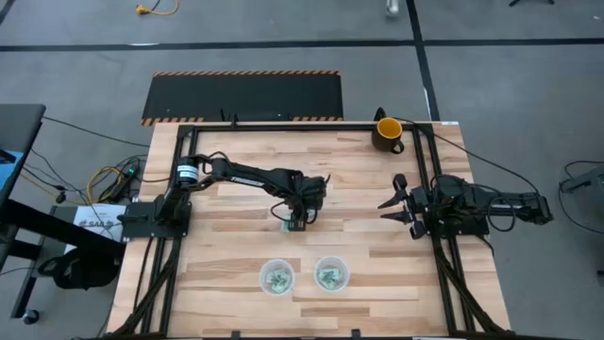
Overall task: Pick and place Stevia / Truvia into bins
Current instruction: Put the white stevia pack into the left transparent basket
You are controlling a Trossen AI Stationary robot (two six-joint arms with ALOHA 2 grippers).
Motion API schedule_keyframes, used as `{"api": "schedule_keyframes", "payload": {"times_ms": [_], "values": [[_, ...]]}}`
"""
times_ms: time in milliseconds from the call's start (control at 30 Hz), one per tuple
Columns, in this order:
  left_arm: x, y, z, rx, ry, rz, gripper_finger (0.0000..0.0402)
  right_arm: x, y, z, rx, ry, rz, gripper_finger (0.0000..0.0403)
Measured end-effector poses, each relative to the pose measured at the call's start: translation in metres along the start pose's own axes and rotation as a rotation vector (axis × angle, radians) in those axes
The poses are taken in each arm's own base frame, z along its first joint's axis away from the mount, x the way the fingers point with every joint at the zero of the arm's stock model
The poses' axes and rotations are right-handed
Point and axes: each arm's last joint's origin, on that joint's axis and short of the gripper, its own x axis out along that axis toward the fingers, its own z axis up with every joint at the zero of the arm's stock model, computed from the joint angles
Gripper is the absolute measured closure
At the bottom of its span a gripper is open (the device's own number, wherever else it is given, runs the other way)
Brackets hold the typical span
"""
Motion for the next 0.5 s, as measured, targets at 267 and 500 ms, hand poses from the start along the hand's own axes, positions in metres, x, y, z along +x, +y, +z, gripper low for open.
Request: {"api": "schedule_keyframes", "payload": {"times_ms": [267, 500], "values": [[0.0006, 0.0, -0.0004, -0.001, 0.003, 0.0, 0.0235, 0.0, 0.0, 0.0, 0.0, 0.0, 0.0, 0.029], [0.001, 0.0002, -0.0006, -0.001, 0.004, 0.001, 0.0267, 0.0, 0.0, 0.0, 0.0, 0.0, 0.0, 0.029]]}}
